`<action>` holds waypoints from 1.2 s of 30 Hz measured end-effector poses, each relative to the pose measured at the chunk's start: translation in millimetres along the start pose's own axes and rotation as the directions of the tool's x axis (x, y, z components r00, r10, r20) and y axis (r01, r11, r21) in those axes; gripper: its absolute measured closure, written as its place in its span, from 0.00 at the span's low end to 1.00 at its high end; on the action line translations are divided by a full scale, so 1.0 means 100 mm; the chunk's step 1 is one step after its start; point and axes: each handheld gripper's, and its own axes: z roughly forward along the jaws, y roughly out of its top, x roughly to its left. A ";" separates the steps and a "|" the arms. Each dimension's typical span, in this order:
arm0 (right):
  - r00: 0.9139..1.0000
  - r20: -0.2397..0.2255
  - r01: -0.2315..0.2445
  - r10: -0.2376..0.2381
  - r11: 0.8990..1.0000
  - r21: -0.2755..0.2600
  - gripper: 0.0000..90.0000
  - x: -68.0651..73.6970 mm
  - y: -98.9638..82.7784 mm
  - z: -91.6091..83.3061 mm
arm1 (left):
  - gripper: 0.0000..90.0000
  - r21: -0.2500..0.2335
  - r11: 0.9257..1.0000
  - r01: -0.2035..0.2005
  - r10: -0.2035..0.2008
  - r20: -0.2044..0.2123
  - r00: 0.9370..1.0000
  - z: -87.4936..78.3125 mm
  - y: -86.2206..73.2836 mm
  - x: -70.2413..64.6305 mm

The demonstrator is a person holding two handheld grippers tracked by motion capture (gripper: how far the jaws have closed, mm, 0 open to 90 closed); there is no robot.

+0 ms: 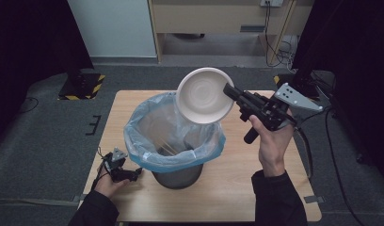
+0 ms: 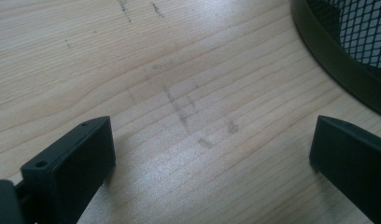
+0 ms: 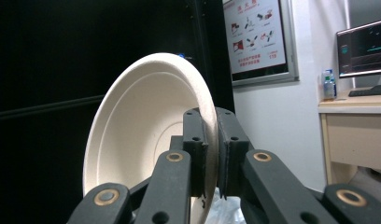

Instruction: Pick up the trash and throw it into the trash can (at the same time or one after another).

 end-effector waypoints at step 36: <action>0.992 0.110 -0.070 0.061 0.994 0.086 0.42 -0.30 -0.34 -0.04 | 0.00 0.000 1.000 0.000 0.000 0.000 1.000 0.00 0.00 0.00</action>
